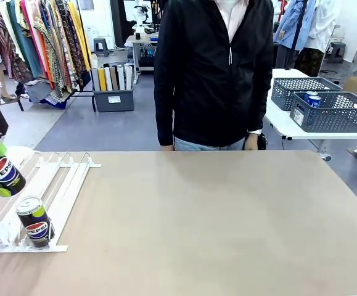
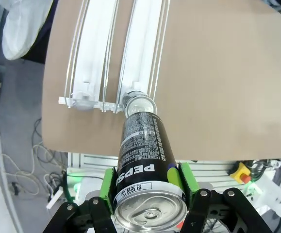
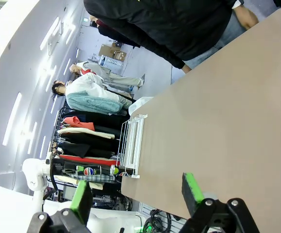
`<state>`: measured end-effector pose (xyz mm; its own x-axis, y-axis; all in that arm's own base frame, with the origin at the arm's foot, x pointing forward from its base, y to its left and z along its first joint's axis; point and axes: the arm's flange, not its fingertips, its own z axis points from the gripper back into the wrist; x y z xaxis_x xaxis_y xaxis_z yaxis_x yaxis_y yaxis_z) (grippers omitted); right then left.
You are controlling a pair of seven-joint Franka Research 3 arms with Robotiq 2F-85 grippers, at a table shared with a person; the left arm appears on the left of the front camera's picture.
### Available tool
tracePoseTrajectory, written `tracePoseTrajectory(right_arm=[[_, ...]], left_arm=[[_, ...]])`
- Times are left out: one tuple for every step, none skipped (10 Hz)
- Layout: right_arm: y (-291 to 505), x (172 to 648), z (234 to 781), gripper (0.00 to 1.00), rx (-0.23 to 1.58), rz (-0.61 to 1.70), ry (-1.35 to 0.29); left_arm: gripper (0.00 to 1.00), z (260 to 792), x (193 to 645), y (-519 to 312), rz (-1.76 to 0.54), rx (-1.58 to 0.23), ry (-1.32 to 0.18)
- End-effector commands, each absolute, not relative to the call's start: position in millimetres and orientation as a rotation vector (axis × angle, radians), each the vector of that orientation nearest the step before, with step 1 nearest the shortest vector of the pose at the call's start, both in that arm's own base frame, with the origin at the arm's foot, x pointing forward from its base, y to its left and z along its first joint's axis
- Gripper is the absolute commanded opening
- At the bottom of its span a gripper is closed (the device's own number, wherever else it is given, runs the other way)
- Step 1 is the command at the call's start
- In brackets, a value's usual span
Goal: Retrieve and store the cans from the dispenser.
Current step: Pick up one can from the Automatic Can Dispenser and place it in the middle of the table.
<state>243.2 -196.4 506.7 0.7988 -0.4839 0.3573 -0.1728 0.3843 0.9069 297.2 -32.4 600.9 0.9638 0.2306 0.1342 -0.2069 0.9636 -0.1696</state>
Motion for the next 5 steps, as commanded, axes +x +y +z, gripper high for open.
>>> tracePoseTrajectory(right_arm=[[-196.7,246.1,508.9,1.0,1.193,-0.2,-0.685],[-196.7,246.1,508.9,1.0,1.193,-0.2,-0.685],[-196.7,246.1,508.9,1.0,1.193,-0.2,-0.685],[-196.7,246.1,508.9,1.0,1.193,-0.2,-0.685],[-196.7,246.1,508.9,1.0,1.193,-0.2,-0.685]], left_arm=[[0.0,602.3,295.9,-32.0,0.223,-0.157,-0.158],[0.0,603.5,309.1,-49.4,0.141,-0.145,-0.2],[0.0,611.6,337.2,-89.2,0.058,-0.123,-0.231],[0.0,621.0,364.5,-137.9,-0.041,-0.103,-0.273],[0.0,624.0,395.7,-193.4,-0.094,-0.065,-0.301]])
